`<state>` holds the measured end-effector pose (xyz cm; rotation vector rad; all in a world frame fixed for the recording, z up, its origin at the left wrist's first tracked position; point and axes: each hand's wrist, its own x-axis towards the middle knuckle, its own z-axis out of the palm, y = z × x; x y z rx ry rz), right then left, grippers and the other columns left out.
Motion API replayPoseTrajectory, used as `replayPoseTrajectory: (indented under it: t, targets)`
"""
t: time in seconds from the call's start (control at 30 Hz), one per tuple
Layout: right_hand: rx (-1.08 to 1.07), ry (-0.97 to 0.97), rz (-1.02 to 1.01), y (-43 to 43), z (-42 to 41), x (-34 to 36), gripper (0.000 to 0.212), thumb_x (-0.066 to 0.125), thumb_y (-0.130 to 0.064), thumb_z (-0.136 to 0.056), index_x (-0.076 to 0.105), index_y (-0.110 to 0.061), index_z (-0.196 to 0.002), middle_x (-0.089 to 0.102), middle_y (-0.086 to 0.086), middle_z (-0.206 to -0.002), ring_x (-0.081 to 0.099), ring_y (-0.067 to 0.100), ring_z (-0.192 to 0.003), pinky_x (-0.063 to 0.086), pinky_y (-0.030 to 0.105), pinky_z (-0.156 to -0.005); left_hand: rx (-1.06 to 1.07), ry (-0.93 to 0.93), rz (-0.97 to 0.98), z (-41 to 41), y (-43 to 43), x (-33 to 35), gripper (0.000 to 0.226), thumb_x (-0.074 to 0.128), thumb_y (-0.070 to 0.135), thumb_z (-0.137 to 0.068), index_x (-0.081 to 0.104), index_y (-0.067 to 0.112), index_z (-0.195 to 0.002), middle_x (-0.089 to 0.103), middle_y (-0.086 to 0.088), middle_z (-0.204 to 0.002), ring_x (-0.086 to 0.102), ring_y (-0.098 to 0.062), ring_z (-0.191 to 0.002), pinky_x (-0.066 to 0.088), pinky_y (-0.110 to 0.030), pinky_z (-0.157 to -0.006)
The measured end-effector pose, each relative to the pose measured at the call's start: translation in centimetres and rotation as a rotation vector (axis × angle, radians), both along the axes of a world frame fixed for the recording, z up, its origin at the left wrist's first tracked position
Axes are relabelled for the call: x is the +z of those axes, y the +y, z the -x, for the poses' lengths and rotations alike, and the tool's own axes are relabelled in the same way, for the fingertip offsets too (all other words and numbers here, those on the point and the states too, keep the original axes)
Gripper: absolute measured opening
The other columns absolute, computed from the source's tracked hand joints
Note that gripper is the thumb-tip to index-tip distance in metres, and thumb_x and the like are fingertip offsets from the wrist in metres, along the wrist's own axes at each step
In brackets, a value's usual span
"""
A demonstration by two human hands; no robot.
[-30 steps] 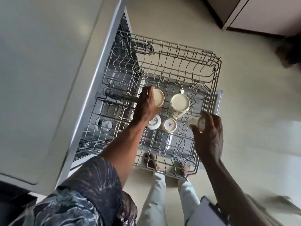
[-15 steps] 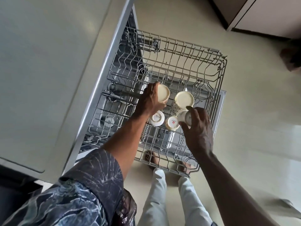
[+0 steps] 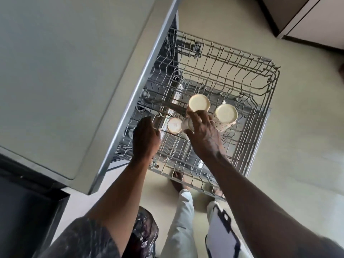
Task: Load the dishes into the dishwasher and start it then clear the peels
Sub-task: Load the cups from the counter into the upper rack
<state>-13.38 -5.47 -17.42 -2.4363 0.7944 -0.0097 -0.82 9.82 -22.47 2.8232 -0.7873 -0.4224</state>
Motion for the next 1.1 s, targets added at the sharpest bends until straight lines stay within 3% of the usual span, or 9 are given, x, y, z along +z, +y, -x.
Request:
replayPoseTrajectory:
  t: [0.27,0.33,0.43,0.57,0.63,0.73,0.87,0.97,1.1]
  targets:
    - [0.203,-0.034,-0.046,3.5,-8.9,-1.7,0.052,0.058,-0.015,-0.096,0.041,-0.024,-0.144,0.041,0.009,-0.139,0.047,0.029,-0.125,0.055,0.043,-0.093,0.071,0.095,-0.155,0.0,3.0,-0.4,0.066,0.049,0.033,-0.102,0.027,0.000,-0.155,0.032,-0.023,-0.159,0.029,-0.036,-0.148,0.022,-0.042,-0.120]
    - [0.244,-0.012,-0.055,4.0,-10.6,-2.8,0.056,0.058,-0.011,-0.096,0.038,-0.027,-0.146,0.039,0.009,-0.138,0.048,0.029,-0.123,0.056,0.039,-0.089,0.110,0.102,-0.124,-0.3,2.5,-0.2,0.065,0.046,0.030,-0.104,0.023,0.000,-0.156,0.029,-0.021,-0.161,0.029,-0.034,-0.148,0.022,-0.038,-0.120]
    - [0.302,0.078,-0.045,4.4,-12.6,-4.2,0.060,0.058,-0.006,-0.094,0.037,-0.026,-0.147,0.039,0.009,-0.139,0.051,0.027,-0.118,0.048,0.028,-0.077,0.154,0.035,-0.152,-0.9,2.2,0.9,0.066,0.061,0.020,-0.099,0.031,-0.005,-0.152,0.041,-0.024,-0.154,0.045,-0.034,-0.140,0.036,-0.037,-0.112]
    - [0.391,0.179,0.047,5.0,-13.1,-5.6,0.047,0.053,-0.009,-0.099,0.042,-0.023,-0.143,0.039,0.009,-0.143,0.055,0.027,-0.112,0.042,0.030,-0.067,0.119,0.222,-0.241,-1.3,2.0,1.7,0.062,0.039,0.013,-0.107,0.006,0.003,-0.158,0.016,-0.017,-0.166,0.021,-0.029,-0.151,0.017,-0.034,-0.117]
    - [0.399,0.210,0.060,5.1,-12.8,-6.4,0.044,0.047,-0.010,-0.102,0.042,-0.020,-0.145,0.036,0.013,-0.149,0.051,0.033,-0.123,0.046,0.038,-0.075,0.126,0.201,-0.213,-1.5,2.0,1.8,0.061,0.038,0.013,-0.108,0.006,0.003,-0.158,0.019,-0.016,-0.165,0.024,-0.028,-0.151,0.017,-0.030,-0.113]
    - [0.418,0.268,0.078,4.9,-12.5,-7.5,0.059,0.047,-0.001,-0.100,0.031,-0.021,-0.152,0.023,0.015,-0.161,0.036,0.037,-0.142,0.045,0.047,-0.104,0.150,0.170,-0.185,-1.4,2.3,1.3,0.059,0.037,0.017,-0.108,0.008,0.006,-0.159,0.020,-0.015,-0.165,0.023,-0.027,-0.151,0.015,-0.029,-0.116]
    - [0.451,0.297,0.098,4.5,-12.5,-8.3,0.067,0.050,-0.002,-0.100,0.021,-0.022,-0.157,0.017,0.012,-0.164,0.025,0.035,-0.148,0.040,0.046,-0.113,0.182,0.184,-0.153,-0.8,2.7,0.3,0.063,0.041,0.015,-0.106,0.008,0.008,-0.160,0.019,-0.014,-0.166,0.025,-0.029,-0.150,0.021,-0.035,-0.119]
    - [0.478,0.301,0.099,4.5,-12.6,-8.3,0.064,0.051,-0.003,-0.100,0.024,-0.017,-0.156,0.017,0.015,-0.164,0.022,0.037,-0.149,0.039,0.047,-0.113,0.189,0.169,-0.143,-0.2,2.7,-0.1,0.064,0.043,0.014,-0.105,0.010,0.007,-0.160,0.021,-0.014,-0.165,0.027,-0.029,-0.150,0.022,-0.035,-0.118]
    - [0.479,0.265,0.146,4.4,-13.0,-8.4,0.063,0.060,0.003,-0.091,0.037,-0.015,-0.146,0.027,0.016,-0.159,0.032,0.038,-0.143,0.053,0.047,-0.096,0.202,0.162,-0.127,0.3,2.7,-0.5,0.065,0.048,0.017,-0.102,0.017,0.005,-0.158,0.024,-0.014,-0.164,0.024,-0.028,-0.151,0.020,-0.032,-0.120]
